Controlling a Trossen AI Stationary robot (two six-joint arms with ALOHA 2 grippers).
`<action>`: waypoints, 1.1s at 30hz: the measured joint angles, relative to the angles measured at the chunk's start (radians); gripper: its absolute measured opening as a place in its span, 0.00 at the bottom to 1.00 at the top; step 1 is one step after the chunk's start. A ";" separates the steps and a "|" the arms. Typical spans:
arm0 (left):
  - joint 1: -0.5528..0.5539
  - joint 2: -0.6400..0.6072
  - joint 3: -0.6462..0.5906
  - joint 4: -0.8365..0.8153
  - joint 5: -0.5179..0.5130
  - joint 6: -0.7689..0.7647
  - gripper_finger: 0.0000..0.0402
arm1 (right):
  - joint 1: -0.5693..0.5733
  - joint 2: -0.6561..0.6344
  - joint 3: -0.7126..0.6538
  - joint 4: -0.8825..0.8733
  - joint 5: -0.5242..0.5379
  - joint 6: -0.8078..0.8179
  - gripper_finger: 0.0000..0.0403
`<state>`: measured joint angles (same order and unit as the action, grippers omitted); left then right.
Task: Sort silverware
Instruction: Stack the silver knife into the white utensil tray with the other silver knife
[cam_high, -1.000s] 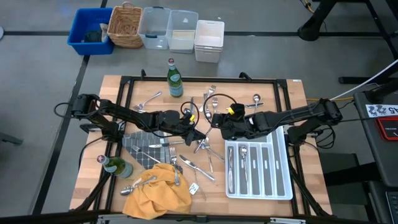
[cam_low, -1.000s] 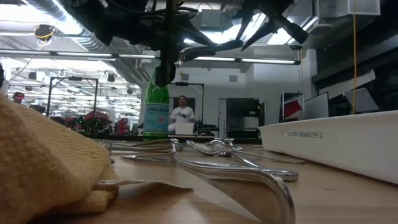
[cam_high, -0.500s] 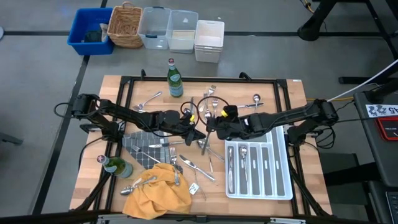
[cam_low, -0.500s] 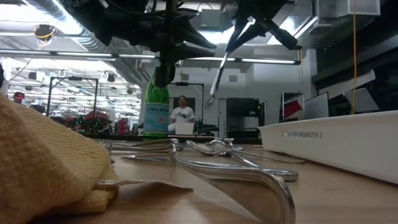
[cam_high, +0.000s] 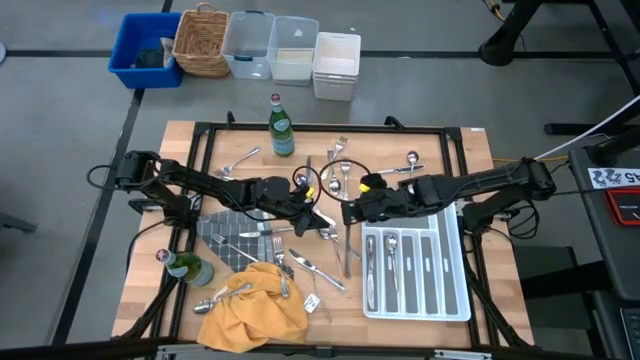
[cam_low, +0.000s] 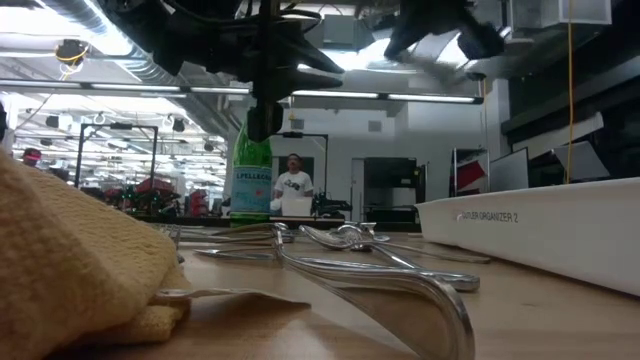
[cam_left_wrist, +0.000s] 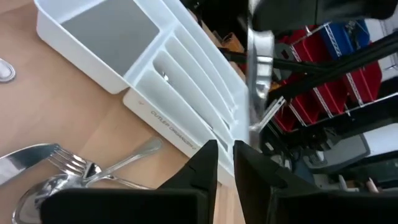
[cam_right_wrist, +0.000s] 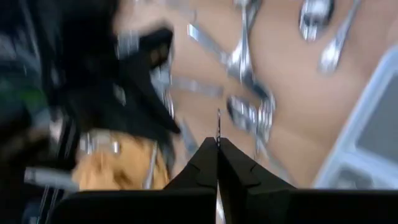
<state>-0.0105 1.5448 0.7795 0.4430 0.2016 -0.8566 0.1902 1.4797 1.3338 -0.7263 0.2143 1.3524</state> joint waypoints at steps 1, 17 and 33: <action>0.000 0.000 0.000 -0.003 0.000 0.000 0.10 | 0.000 -0.004 0.000 -0.017 -0.037 0.000 0.00; 0.000 0.000 0.000 -0.073 -0.001 0.007 0.10 | 0.190 0.135 0.001 -0.207 0.004 0.243 0.00; 0.000 0.000 0.000 -0.121 0.111 -0.023 0.10 | 0.215 0.309 0.001 -0.218 0.007 0.267 0.03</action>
<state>-0.0105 1.5448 0.7795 0.3217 0.3126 -0.8795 0.4048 1.7891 1.3346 -0.9440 0.2218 1.6190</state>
